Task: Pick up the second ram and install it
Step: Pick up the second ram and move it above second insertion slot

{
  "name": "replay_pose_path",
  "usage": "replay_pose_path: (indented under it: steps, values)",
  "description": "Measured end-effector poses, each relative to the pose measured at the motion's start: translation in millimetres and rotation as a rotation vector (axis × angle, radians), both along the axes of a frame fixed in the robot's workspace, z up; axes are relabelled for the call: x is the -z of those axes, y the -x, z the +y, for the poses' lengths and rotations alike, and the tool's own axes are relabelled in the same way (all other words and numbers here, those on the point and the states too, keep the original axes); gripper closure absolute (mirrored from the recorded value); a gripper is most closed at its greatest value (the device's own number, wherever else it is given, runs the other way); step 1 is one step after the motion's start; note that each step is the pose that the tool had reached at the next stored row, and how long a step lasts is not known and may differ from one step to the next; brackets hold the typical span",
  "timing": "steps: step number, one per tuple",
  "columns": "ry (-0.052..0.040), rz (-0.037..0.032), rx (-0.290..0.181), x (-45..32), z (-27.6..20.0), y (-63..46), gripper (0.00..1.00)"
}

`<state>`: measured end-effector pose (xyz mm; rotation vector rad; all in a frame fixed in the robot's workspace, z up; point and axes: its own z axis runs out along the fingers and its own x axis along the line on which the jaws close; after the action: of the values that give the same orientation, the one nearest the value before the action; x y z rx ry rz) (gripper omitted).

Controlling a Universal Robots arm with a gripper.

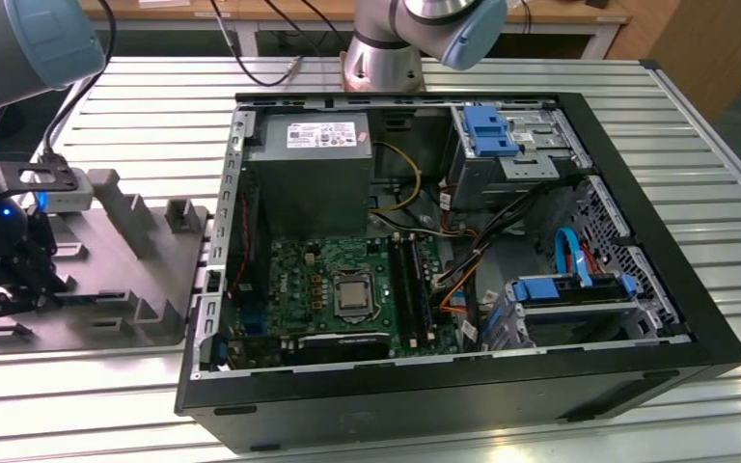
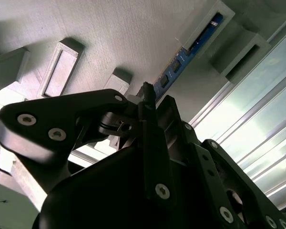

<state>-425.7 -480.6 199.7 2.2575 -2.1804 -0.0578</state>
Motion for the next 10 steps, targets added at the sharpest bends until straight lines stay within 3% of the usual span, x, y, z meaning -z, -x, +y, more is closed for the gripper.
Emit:
replay_pose_path:
  steps: [10]
  values:
    - [-0.0003,0.0001,0.000,0.1,0.7,0.0,0.73]
